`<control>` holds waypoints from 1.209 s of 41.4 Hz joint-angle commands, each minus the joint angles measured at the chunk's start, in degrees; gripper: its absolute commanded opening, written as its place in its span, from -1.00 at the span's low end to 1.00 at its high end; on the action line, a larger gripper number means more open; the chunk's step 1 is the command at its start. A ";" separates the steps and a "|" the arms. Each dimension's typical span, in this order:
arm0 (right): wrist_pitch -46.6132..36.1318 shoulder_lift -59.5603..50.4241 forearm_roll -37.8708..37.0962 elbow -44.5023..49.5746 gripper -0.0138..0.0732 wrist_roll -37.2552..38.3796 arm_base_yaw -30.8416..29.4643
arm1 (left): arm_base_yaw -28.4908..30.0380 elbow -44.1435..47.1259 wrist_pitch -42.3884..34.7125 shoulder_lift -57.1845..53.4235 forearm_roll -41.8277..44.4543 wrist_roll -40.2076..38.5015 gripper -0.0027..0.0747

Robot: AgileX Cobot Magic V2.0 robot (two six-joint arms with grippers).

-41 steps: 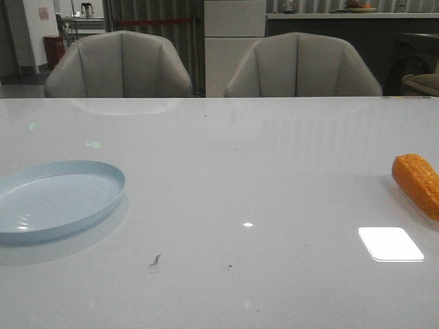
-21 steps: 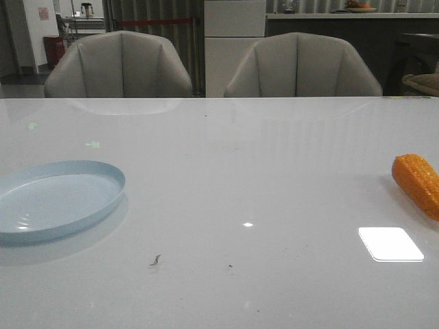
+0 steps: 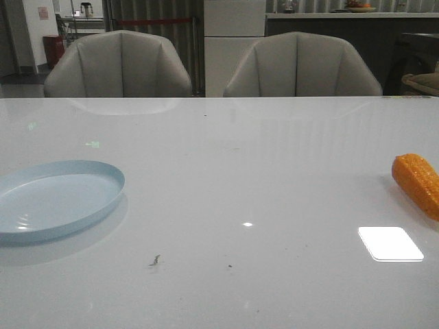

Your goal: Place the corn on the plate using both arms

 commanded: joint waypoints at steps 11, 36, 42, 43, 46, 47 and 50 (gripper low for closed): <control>-4.18 20.77 0.31 -15.91 -0.57 -0.11 -0.40 | -0.16 -15.33 -3.06 17.56 0.47 -0.67 -0.69; -9.15 46.82 0.31 -18.65 0.09 -0.11 -0.40 | -0.16 -26.86 -3.06 56.28 0.21 -0.67 -0.24; -9.21 49.13 0.31 -18.65 0.44 -0.11 -0.40 | -0.16 -26.86 -3.06 59.84 -1.09 -0.67 0.19; -9.26 49.52 0.31 -18.65 0.44 -0.11 -0.40 | -0.16 -26.86 -3.06 60.29 -1.82 -0.67 0.24; -9.34 50.24 0.31 -18.65 0.44 -0.11 -0.40 | -0.16 -26.86 -3.06 61.65 -5.25 -0.67 0.28; -9.34 50.50 0.31 -18.65 0.44 -0.11 -0.40 | -0.16 -26.86 -2.94 62.29 -6.88 -0.67 0.28; -9.34 50.83 0.31 -18.65 0.44 -0.11 -0.40 | 0.56 -28.29 -0.44 64.31 -12.84 -0.67 0.28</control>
